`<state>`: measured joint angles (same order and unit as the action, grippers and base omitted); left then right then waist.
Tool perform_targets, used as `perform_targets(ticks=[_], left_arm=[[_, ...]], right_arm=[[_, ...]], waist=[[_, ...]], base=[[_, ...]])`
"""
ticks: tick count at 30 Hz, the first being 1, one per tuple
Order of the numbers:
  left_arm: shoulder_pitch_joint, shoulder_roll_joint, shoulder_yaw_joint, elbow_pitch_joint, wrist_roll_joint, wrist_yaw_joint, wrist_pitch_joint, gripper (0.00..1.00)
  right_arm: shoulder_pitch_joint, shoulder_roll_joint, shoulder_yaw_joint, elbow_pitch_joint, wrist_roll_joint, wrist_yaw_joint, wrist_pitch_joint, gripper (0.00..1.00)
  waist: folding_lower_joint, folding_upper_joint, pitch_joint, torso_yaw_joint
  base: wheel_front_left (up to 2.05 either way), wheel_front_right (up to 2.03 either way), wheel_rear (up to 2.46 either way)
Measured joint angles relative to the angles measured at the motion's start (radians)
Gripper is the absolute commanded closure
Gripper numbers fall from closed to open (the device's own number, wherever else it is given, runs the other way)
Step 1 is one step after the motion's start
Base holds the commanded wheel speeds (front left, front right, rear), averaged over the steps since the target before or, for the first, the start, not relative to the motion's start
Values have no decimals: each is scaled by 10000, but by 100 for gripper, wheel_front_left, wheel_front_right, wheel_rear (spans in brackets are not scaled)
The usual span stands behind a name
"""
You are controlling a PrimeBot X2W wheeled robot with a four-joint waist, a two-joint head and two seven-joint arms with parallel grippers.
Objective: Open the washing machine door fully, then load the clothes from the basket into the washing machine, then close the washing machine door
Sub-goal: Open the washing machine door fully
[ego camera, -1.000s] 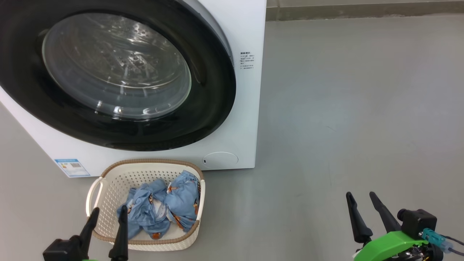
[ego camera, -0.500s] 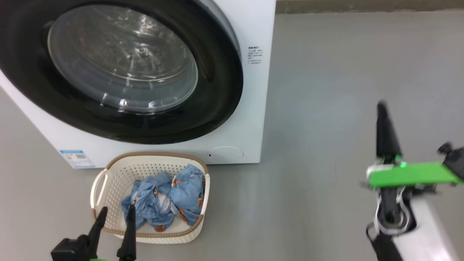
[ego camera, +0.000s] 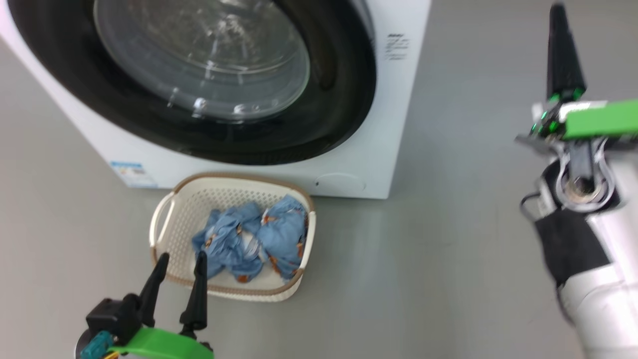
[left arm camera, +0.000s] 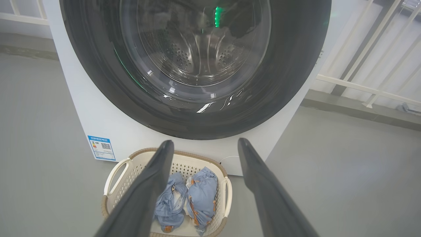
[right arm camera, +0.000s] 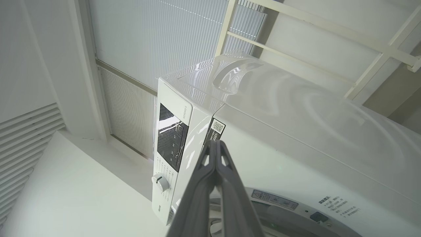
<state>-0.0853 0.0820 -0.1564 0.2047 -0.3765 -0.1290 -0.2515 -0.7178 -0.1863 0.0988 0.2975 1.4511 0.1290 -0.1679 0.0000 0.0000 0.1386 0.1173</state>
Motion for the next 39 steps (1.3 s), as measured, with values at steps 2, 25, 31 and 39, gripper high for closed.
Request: perform_targets(ticks=[2, 25, 31, 39], left_arm=[[-72, -25, -31, -2, -8, 0, 0, 0], [-1453, -357, -815, -278, -334, 0, -38, 0], [-1732, -430, -963, -324, -408, 0, -38, 0], [-2098, -477, -1168, -347, -558, 0, -38, 0]], right_arm=[[-213, -178, 90, 88, 125, 0, 196, 100], [-3342, -1751, 1248, 2744, 1547, 0, 5461, 100], [-4054, -1952, 1450, 3327, 1499, 0, 5960, 100], [-4539, -1969, 1712, 3737, 1076, 0, 6034, 100]], waist=[[0, 0, 84, 82], [0, 0, 2189, 1586], [0, 0, 2692, 1794], [0, 0, 3154, 2114]], base=[[0, 0, 0], [0, 0, 0], [0, 0, 0], [0, 0, 0]])
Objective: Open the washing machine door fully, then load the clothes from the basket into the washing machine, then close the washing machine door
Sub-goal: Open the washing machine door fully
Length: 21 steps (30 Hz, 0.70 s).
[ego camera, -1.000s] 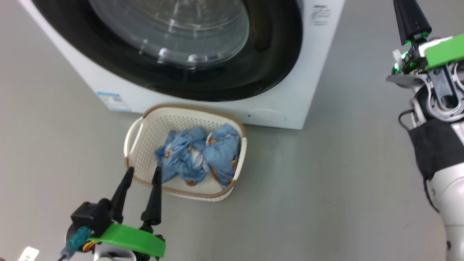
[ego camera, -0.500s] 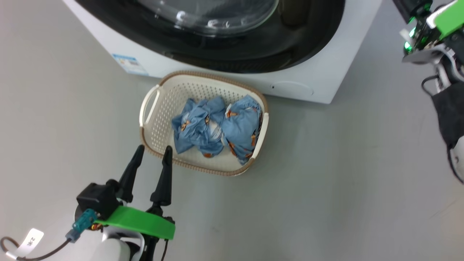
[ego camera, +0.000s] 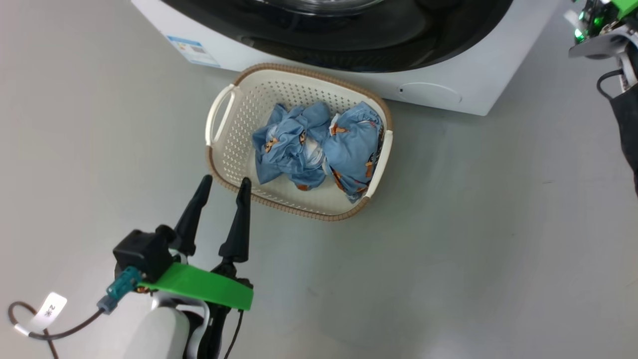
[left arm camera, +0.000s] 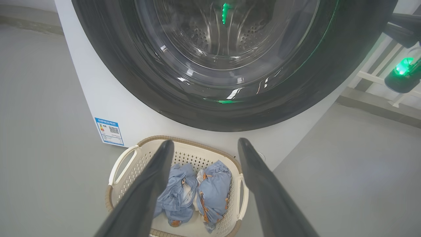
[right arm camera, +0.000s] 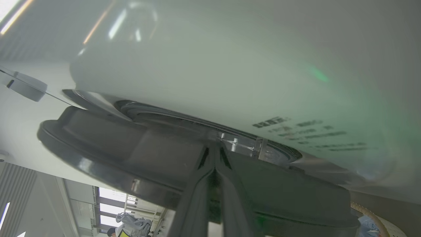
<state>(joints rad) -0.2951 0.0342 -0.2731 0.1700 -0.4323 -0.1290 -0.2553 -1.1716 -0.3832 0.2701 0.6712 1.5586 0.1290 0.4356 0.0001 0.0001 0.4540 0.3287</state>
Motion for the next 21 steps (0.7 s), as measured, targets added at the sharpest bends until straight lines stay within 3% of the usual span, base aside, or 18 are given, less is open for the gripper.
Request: perform_targets(ticks=[11, 21], left_arm=[[-192, -33, -113, -92, -128, 0, 0, 0], [-98, -33, -79, 12, -92, 0, 0, 0]], right_arm=[[-409, -98, 253, 127, -159, -2, 12, 100], [514, -75, 715, -345, -121, -15, 474, 100]], waist=[[0, 0, 230, 336], [0, 0, -335, 169]], base=[[0, 0, 0], [0, 0, 0]])
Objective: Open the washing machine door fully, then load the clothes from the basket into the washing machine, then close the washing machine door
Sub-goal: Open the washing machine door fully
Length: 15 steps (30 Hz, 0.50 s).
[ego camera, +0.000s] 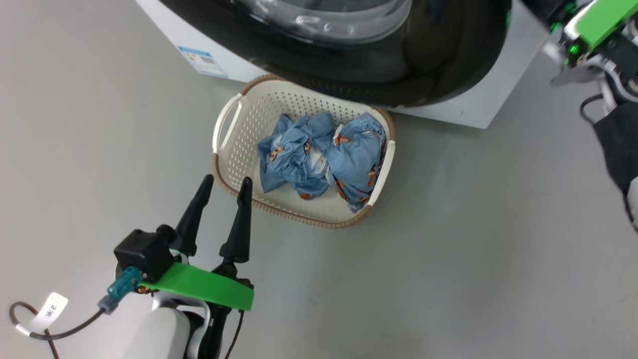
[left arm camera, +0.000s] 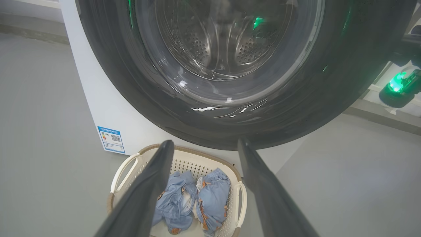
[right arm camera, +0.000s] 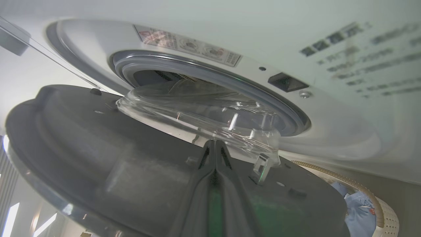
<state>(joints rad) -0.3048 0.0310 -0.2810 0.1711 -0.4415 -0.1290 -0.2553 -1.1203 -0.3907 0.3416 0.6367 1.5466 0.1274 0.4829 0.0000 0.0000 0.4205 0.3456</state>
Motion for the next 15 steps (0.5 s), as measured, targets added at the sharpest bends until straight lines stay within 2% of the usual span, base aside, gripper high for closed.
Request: perform_targets(ticks=[15], left_arm=[[746, 255, 205, 54, 205, 0, 0, 0]], right_arm=[[1812, 736, 648, -1126, 211, 0, 426, 100]], waist=[[0, 0, -1010, -452]], base=[[0, 0, 0]])
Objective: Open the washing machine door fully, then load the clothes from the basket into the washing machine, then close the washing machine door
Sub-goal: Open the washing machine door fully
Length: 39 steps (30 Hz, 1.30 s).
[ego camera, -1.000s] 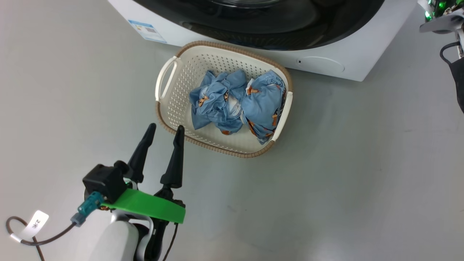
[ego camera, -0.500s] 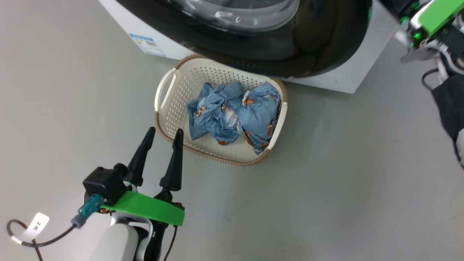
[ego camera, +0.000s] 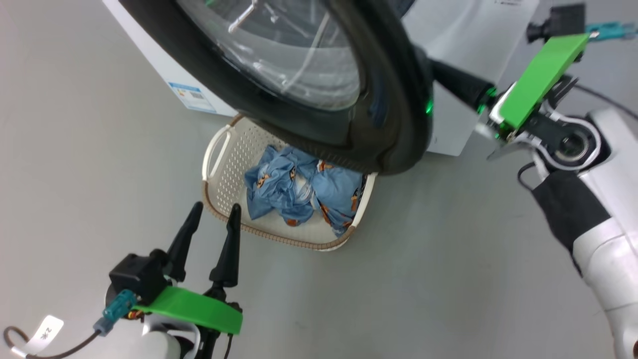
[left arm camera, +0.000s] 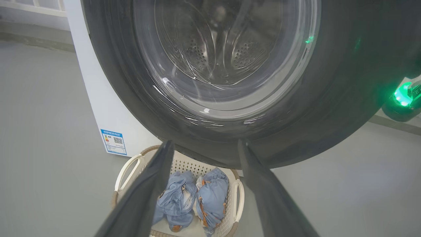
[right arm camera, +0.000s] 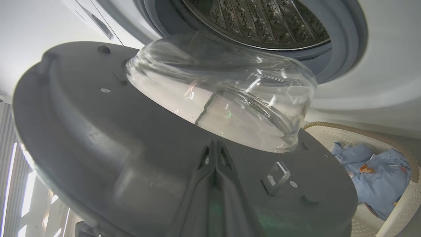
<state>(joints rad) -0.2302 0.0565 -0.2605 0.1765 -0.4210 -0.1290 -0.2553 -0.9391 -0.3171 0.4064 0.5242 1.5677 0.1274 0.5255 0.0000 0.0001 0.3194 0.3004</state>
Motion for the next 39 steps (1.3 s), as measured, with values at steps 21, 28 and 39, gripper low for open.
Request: perform_targets(ticks=[21, 28, 39], left_arm=[[825, 125, 362, 12, 148, 0, 0, 0], [1038, 125, 483, -13, 213, 0, 0, 0], [1316, 153, 477, -42, 221, 0, 0, 0]], right_arm=[[1772, 836, 619, -1285, 94, 2, 468, 100], [2420, 1133, 855, -1687, 94, 2, 541, 100], [2963, 1718, 1344, -1960, 94, 2, 771, 100]], waist=[[0, 0, -924, 70], [0, 0, -1199, 162], [-1, 0, -1546, 246]], base=[[0, 0, 0], [0, 0, 0], [0, 0, 0]])
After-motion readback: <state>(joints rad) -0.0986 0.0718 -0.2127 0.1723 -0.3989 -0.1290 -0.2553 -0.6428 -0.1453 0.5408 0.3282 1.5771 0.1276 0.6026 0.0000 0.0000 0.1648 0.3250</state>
